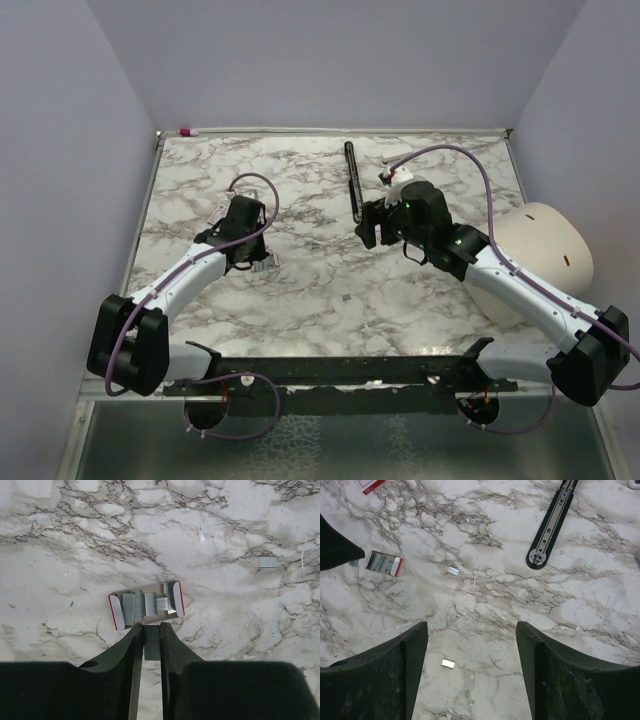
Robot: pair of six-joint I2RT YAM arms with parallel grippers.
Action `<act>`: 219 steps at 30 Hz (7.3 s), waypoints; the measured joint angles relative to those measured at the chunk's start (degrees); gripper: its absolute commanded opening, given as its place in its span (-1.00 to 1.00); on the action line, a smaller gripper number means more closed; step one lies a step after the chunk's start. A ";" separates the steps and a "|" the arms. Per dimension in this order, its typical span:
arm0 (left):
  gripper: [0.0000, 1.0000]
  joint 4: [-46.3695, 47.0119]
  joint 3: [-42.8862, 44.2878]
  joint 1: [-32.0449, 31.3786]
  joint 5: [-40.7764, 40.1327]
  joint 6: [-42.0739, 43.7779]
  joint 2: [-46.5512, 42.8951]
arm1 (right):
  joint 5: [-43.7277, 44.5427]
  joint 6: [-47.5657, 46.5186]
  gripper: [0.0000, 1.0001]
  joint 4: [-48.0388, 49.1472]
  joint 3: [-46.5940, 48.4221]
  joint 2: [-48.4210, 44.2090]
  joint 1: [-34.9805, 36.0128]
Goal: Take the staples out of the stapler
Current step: Place the staple in the staple box, then adjust the staple in the staple box.
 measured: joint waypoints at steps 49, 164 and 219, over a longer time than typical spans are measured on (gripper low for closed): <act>-0.81 8.13 -2.43 -2.36 -3.56 3.34 9.46 | 0.00 -0.42 0.41 0.02 -0.79 -0.44 -0.33; -0.32 8.70 -3.32 -3.87 -7.82 2.51 7.30 | -0.44 -0.17 0.41 0.00 -1.22 -1.29 -0.70; 0.05 2.47 -0.52 2.97 2.12 -2.40 12.35 | -22.32 7.08 0.41 8.79 -3.50 10.38 -0.74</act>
